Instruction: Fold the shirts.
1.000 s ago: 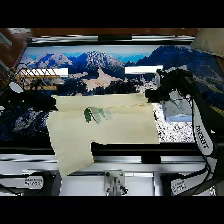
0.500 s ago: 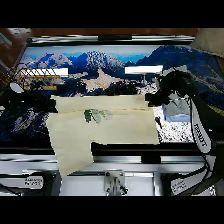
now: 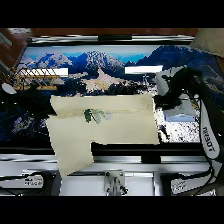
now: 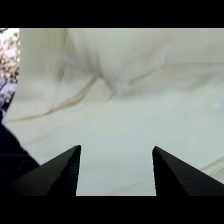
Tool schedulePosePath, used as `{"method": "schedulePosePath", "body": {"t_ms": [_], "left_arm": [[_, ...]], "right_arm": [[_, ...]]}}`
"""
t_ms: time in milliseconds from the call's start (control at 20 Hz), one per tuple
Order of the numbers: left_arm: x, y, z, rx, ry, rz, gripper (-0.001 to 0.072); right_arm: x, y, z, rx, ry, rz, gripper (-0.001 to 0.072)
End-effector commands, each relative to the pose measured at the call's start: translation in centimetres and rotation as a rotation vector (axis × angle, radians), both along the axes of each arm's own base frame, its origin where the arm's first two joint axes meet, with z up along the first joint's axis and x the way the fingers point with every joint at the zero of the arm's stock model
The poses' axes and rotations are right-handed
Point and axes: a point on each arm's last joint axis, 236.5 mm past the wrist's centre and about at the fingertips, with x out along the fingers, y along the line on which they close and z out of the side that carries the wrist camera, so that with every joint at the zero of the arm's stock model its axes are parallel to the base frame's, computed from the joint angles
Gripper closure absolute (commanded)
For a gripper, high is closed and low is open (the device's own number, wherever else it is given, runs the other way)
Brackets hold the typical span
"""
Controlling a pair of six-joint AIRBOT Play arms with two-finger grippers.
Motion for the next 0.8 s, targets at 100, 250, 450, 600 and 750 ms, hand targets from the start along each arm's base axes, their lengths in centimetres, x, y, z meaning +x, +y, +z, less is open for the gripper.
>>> {"method": "schedulePosePath", "body": {"t_ms": [100, 250, 450, 600, 750], "left_arm": [[-10.7, -1.0, -0.4, -0.125, 0.123, 0.05, 0.0178], [-14.3, -1.1, -1.5, -0.12, 0.083, 0.092, 0.0178], [-17.3, -1.9, -3.2, -0.142, 0.124, 0.077, 0.0178], [-18.7, -3.3, -4.5, -0.171, 0.155, 0.078, 0.0178], [-18.0, -3.6, -4.5, -0.179, 0.132, 0.091, 0.0179]], "right_arm": [[-5.7, -2.7, 2.4, 0.096, 0.059, -0.115, 0.0242], [-7.2, -2.9, 2.1, 0.087, 0.047, -0.114, 0.0242], [-6.2, -2.4, 1.7, 0.11, 0.003, -0.135, 0.0242], [-5.8, -2.5, 1.6, 0.105, -0.01, -0.143, 0.0242], [-5.9, -2.5, 1.6, 0.103, -0.007, -0.145, 0.0242]]}}
